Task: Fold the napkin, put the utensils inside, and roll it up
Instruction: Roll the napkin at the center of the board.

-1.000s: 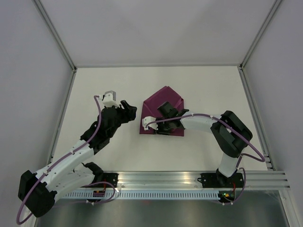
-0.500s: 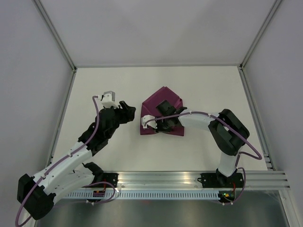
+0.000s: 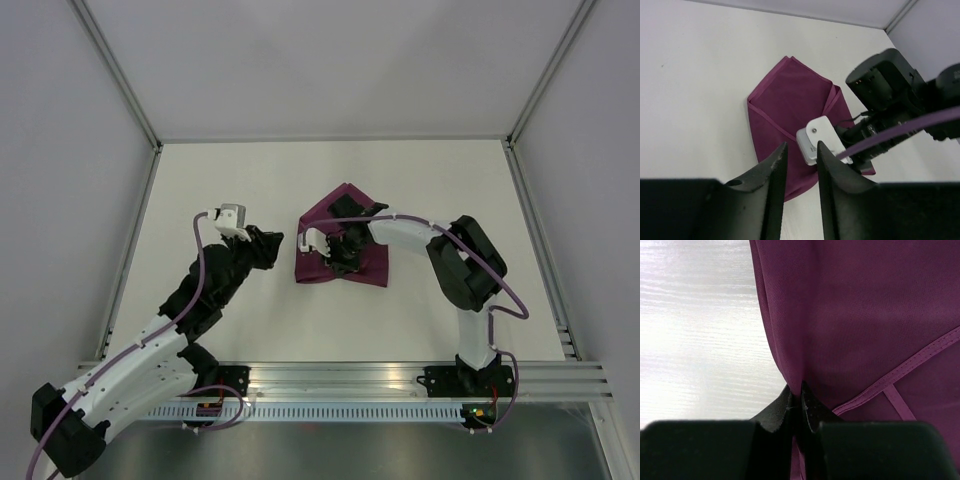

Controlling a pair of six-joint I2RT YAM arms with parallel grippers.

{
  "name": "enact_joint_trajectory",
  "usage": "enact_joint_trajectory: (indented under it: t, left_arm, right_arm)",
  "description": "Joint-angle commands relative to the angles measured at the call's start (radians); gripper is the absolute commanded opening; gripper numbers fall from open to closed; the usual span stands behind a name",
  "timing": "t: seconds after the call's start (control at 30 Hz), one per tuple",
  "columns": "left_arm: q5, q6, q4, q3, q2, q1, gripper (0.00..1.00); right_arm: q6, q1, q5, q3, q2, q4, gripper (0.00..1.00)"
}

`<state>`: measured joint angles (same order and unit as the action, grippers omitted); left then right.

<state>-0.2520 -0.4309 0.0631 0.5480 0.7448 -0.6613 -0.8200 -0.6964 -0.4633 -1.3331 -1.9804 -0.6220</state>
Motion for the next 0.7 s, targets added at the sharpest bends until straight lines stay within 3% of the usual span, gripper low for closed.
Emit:
enact_joint_trajectory:
  t: [0.0,0.1,0.17,0.37,0.67]
  left_arm:
    - [0.056,0.116,0.125,-0.049,-0.022,-0.033,0.31]
    - [0.065,0.178,0.205,-0.089,-0.045,-0.078,0.09]
    - [0.057,0.225,0.240,-0.098,-0.048,-0.101,0.02]
    - [0.108,0.329,0.242,-0.074,0.028,-0.169,0.02]
    - [0.088,0.570,0.303,-0.042,0.287,-0.320,0.02]
  right_arm:
    - [-0.010,0.023,-0.057,-0.027,-0.098,-0.162,0.12]
    - [-0.016,0.047,-0.087,-0.072,-0.136,-0.212,0.12]
    - [-0.022,0.061,-0.100,-0.096,-0.169,-0.237,0.12]
    - [-0.030,0.075,-0.112,-0.150,-0.219,-0.292,0.11]
    - [-0.053,0.093,-0.140,-0.253,-0.305,-0.403,0.11]
